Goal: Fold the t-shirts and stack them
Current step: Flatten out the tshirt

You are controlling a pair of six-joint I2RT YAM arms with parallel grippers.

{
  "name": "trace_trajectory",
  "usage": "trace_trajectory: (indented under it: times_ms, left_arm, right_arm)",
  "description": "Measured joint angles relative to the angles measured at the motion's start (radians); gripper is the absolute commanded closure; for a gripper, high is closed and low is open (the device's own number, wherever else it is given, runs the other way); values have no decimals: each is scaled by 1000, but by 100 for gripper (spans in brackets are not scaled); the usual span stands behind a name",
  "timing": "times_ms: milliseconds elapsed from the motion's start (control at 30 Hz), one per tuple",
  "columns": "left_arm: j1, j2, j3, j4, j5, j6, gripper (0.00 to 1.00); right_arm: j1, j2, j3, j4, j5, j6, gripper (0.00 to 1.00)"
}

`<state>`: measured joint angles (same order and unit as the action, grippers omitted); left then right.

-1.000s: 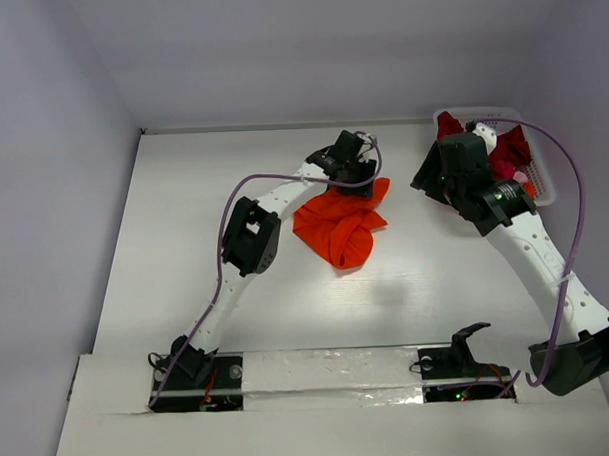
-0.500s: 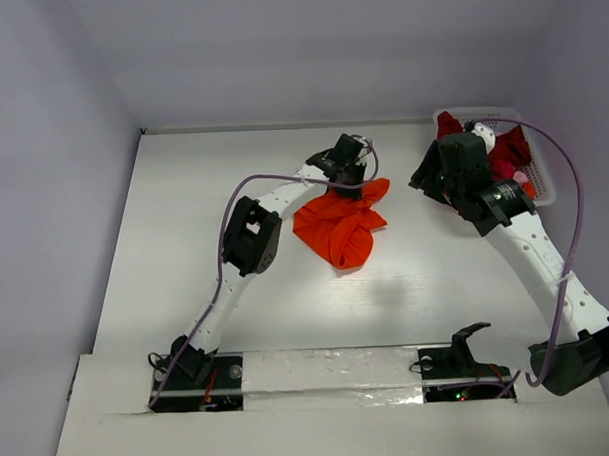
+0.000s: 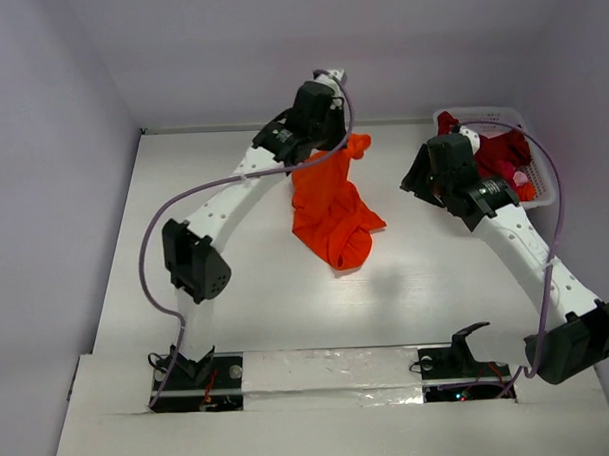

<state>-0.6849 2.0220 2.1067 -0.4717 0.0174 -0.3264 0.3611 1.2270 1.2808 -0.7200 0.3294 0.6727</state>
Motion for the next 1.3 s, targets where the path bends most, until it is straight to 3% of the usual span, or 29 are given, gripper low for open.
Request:
trace_trajectory:
  times_ms: [133,300,500,733,1033,1300]
  left_arm:
    - [39,-127,-29,11,-58,-22,100]
    - [153,-177,-92,-5,-110,-55,100]
    - [302,-204,-347,-5,-155,-103,100]
    - [412,-259,-531,-12,-188,-154,100]
    - [520,-390,-546,-14,-260,-196,100]
    - [591,-398,-526,-56,-306,-223,100]
  right_arm:
    - [0,44,0,17,-30,-4,41]
    - [0,103,13,27,-83,-25,41]
    - [0,156,94,34,-137,-60,41]
    - [0,192,125,44,-201,-92,42]
    - [0,217,125,48,-238,-104,43]
    - [0,247,125,51,-282,-124,43]
